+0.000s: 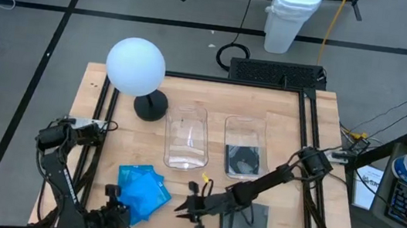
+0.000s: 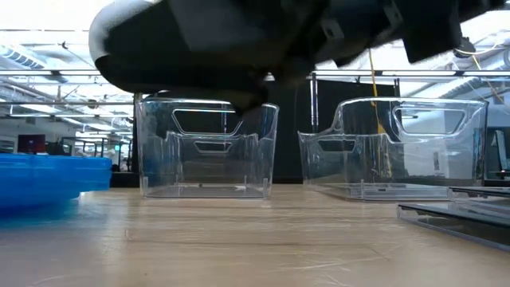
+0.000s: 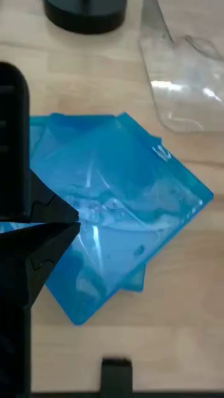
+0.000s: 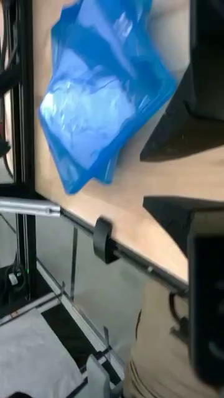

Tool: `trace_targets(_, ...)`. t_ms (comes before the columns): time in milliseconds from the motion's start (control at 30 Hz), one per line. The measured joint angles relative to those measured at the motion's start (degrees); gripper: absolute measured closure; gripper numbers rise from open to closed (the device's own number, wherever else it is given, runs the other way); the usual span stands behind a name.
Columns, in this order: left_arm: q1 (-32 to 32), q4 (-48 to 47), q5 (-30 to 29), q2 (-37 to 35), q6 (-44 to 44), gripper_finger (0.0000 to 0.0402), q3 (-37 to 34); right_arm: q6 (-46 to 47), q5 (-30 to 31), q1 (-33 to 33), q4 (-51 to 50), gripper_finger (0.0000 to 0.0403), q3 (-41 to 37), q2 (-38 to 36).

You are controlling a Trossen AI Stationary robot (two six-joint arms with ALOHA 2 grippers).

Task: Pick & place jewel cases by type
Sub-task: Move the blue CD cases on the table

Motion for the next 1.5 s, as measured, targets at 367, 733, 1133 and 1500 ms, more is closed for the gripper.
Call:
trace_targets(367,-1.58,-6.27,12.25,0.02,-4.43,0.0378,0.00,9.42,4.20,0.50,-9.00,0.0206,1.59,0.65)
trace_targets(733,-1.86,-11.71,20.09,-0.61,-18.34,0.0394,-6.67,13.97,4.15,0.57,-7.73,0.0210,1.56,3.20)
trace_targets(1133,-1.88,4.76,25.18,-0.55,-19.60,0.0397,-18.71,9.28,4.15,0.29,-6.64,0.0207,1.56,3.20)
trace_targets(1500,-0.49,14.13,22.58,-0.80,-17.78,0.0397,-25.45,9.31,4.23,-1.01,-10.47,0.0202,1.11,3.20)
